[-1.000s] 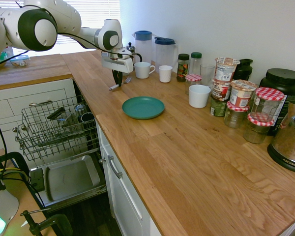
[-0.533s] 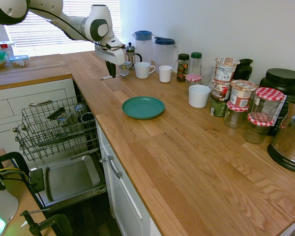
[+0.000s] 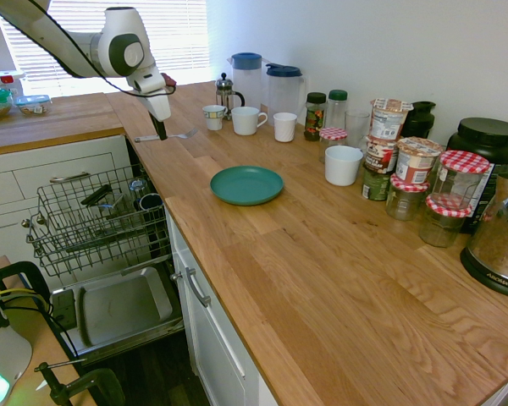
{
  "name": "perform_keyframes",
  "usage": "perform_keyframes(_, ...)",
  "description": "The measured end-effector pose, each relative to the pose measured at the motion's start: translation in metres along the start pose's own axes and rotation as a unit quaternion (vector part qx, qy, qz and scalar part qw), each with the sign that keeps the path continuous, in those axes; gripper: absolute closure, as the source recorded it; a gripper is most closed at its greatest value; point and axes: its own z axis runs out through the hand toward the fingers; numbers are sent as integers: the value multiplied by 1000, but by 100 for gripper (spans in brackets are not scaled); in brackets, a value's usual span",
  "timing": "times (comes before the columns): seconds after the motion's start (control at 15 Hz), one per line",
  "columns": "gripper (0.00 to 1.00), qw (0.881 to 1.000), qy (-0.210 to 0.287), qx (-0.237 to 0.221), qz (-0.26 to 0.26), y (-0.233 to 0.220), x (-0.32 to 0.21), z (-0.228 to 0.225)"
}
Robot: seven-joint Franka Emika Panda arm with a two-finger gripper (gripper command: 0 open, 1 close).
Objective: Put the fork in the dishwasher
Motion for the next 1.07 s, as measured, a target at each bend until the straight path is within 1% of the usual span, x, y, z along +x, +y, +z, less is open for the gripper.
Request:
perform_keyframes(0.07, 100, 1000, 2, 1, 4, 11, -3, -1)
perform_keyframes(0.27, 100, 1000, 10, 3, -6, 10, -14, -1)
perform_keyframes(0.53, 100, 999, 43, 8, -3, 17, -75, 1)
perform_keyframes(0.73, 100, 999, 50, 7, 1, 52, -122, 13)
perform_keyframes(1.07, 100, 998, 65, 19, 0, 131, -207, 20)
